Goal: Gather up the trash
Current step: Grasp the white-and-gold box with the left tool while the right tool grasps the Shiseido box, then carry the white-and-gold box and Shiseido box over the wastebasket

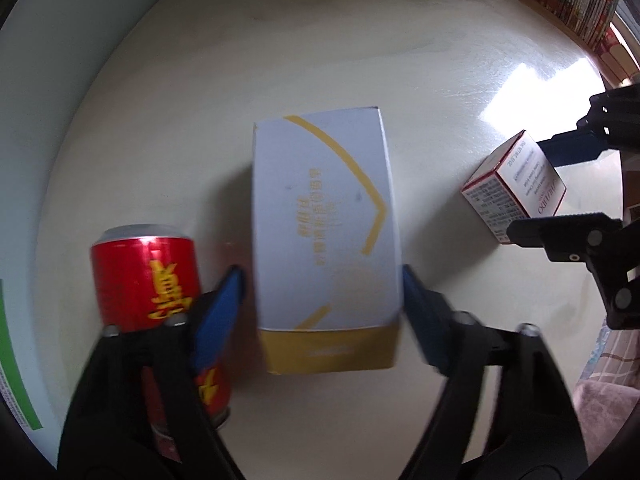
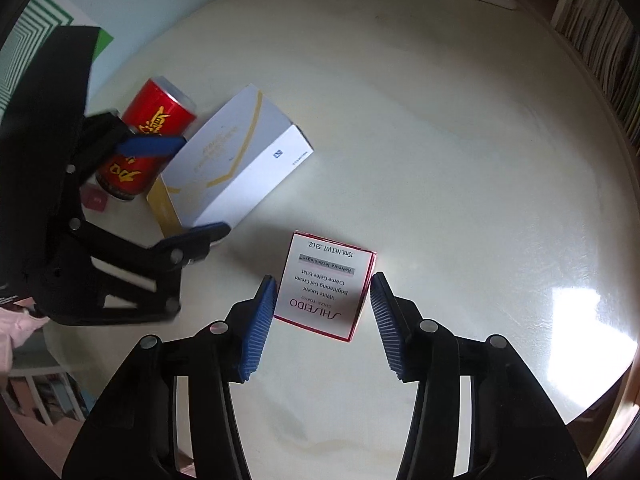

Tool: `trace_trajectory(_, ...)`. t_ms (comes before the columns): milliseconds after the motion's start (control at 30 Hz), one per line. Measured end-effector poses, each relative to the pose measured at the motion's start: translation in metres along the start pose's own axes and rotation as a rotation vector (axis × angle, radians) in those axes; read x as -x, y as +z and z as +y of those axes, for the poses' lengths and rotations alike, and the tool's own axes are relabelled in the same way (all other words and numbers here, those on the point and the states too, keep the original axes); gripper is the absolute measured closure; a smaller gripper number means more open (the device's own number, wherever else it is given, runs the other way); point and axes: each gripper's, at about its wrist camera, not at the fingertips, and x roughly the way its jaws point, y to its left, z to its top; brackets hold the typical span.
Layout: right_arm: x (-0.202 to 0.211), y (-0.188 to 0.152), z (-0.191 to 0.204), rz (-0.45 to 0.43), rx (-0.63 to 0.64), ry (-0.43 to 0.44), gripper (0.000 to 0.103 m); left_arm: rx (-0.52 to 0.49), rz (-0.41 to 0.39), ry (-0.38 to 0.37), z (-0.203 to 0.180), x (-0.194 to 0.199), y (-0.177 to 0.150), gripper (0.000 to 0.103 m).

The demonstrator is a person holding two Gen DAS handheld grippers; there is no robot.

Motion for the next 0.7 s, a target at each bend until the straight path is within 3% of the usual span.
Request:
trace_trajectory(100,0.003,-0.002,0.0,0.006,0.015,-0.004,0.058,0.009,-0.004,-0.01,-0.002,-0.001,-0.003,0.044)
trace_trajectory(333,0.019,-0.013,0.002,-0.001,0.053,-0.016,0.058,0.022,-0.024,-0.009,-0.011,0.009,-0.01,0.045)
trace_trajectory(467,0.03,-0.021,0.001,-0.017,0.05,-0.028,0.058,0.005,-0.05,0.001,-0.041,0.027,-0.035,0.045)
trace_trajectory(500,0.033,-0.025,-0.001,-0.024,0.046,-0.033,0.058,0.003,-0.056,0.002,-0.037,0.026,-0.054,0.045)
trace_trajectory(700,0.052,-0.044,-0.005,-0.059,0.023,-0.059,0.058,-0.038,-0.098,0.019,-0.067,0.048,-0.069,0.045)
